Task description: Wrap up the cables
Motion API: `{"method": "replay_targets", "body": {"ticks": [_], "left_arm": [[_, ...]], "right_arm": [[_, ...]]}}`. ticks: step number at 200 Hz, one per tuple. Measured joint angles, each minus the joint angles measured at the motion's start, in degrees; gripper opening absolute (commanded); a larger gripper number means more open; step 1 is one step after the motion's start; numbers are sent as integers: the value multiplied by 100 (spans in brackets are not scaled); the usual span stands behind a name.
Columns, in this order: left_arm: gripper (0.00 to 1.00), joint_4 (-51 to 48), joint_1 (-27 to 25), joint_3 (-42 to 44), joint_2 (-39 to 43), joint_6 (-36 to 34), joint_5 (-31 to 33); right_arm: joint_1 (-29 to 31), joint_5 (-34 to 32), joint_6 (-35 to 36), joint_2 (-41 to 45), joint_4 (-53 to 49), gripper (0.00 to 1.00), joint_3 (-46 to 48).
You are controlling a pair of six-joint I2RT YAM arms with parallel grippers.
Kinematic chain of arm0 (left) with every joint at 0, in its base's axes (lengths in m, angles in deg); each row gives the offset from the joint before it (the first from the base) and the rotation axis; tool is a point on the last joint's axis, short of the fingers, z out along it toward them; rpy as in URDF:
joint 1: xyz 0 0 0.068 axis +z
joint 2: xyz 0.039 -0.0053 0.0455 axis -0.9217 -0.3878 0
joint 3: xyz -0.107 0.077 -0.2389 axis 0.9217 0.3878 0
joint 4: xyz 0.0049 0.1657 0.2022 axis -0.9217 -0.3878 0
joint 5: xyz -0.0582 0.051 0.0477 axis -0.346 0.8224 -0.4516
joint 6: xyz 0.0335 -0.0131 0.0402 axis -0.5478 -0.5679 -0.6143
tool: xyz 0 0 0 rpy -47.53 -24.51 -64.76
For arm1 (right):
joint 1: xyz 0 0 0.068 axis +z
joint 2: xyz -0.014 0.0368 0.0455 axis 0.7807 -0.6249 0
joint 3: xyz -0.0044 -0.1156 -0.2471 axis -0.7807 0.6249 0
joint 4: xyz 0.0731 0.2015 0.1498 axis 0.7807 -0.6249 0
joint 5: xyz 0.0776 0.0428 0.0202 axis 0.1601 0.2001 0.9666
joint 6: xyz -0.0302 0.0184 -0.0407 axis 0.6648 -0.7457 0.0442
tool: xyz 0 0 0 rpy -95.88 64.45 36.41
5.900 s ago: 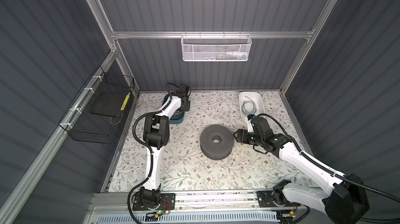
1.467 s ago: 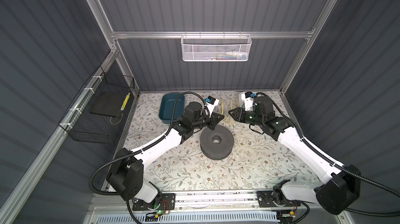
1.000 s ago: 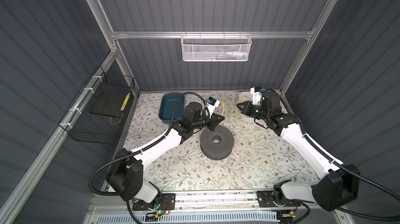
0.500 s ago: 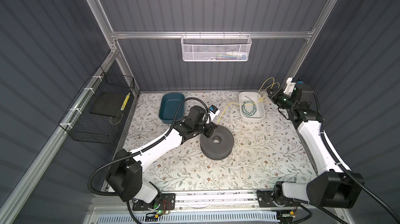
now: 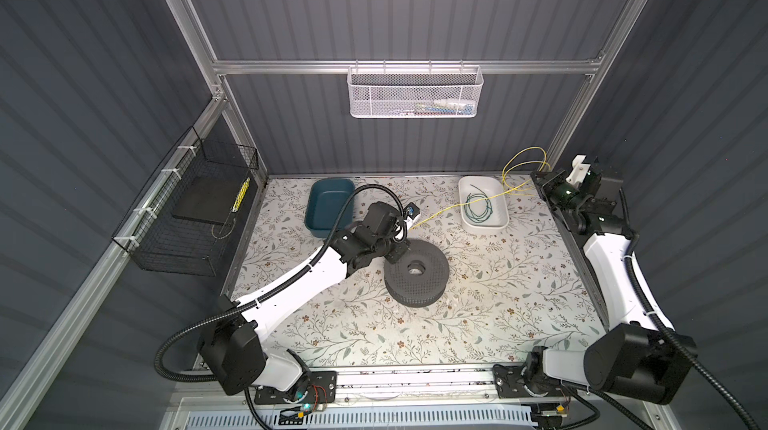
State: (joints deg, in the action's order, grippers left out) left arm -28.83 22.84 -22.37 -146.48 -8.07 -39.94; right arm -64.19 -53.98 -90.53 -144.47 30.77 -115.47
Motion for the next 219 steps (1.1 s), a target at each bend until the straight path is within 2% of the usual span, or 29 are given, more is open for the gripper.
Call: {"method": "replay_targets", "body": {"ticks": [37,82,97,133,145,157,177,192,219], "left_arm": [[0,-146,4,-251,46,-107,4],[0,-168,17,-507,0,-240,-256],[0,-173,11,-643,-103,-271,-361],[0,-179,-109,-1139,-490,-280,-610],[0,-186,-212,-1394,-634,-293,-699],[0,-162,-369,-1687,-774,-319,-800],[0,-153,-584,-2011,-850,-400,-848],[0,-129,-671,-2199,-885,-485,-828],[0,-109,-691,-2385,-1008,-531,-636]], "right_arm": [[-72,181,-164,103,256,0,518],[-168,452,-358,640,544,2,1362],[-173,573,-402,802,612,10,1558],[-157,868,-479,1102,647,20,1847],[-155,951,-509,1287,625,33,1932],[-144,1045,-531,1471,575,51,1952],[-133,1134,-472,1749,468,51,1941],[-133,1169,-444,1908,334,61,1941],[-133,1364,-505,2017,205,68,1937]]}}
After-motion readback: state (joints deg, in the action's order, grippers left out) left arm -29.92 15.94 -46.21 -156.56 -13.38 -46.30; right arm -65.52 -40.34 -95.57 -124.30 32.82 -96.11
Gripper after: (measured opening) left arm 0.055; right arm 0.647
